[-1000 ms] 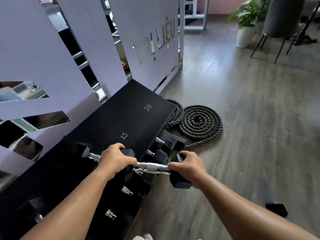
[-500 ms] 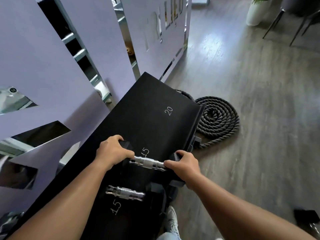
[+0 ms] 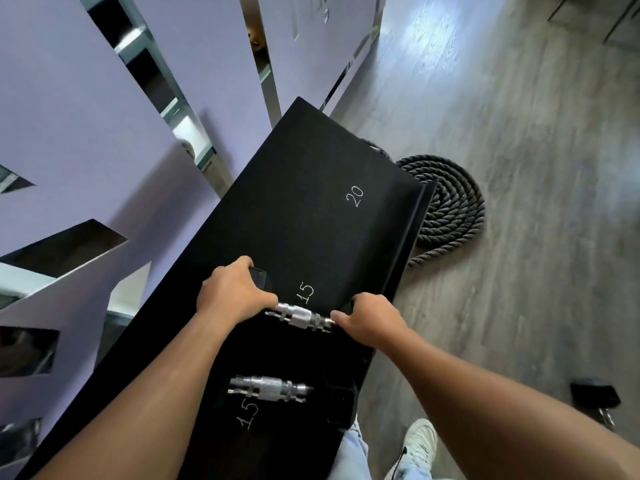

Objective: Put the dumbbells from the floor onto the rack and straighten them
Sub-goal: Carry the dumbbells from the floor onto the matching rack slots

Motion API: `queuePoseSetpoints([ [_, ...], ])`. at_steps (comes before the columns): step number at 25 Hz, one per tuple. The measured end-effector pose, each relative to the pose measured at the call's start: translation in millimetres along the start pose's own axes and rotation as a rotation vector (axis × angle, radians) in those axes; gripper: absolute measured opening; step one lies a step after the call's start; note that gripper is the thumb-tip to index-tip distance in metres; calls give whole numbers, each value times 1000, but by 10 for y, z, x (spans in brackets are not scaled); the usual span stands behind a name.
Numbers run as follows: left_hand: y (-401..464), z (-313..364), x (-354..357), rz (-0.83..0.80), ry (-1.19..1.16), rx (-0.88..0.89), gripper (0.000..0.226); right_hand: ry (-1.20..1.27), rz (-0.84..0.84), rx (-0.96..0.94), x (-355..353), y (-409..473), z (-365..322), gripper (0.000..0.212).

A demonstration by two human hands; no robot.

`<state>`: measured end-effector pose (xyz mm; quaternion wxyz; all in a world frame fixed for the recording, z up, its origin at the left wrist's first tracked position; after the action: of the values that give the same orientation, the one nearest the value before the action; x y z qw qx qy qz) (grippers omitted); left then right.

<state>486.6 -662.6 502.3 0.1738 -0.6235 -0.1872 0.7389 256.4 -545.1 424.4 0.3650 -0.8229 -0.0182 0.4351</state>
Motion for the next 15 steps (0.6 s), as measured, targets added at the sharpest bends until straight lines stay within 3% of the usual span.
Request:
queuePoseSetpoints([
  [5, -6, 428, 98, -93, 317, 45, 51, 106, 41, 34, -374, -65, 374, 58],
  [7, -75, 785, 123, -85, 328, 131, 45, 163, 98, 89, -609, -201, 712, 57],
  [10, -250, 1440, 275, -100, 245, 300, 53, 250, 170, 178, -907, -452, 1315, 64],
  [15, -1057, 2883, 683, -158, 254, 627, 53, 446, 348, 364, -1237, -1296, 2648, 66],
])
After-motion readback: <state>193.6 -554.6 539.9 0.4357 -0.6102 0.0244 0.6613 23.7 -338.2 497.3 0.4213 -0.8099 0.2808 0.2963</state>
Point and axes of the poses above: each hand's wrist, its own y-axis towards the middle knuckle, its own x-axis out of the palm, z = x × y, the point moved 9 cm from there along y, towards the middle knuckle
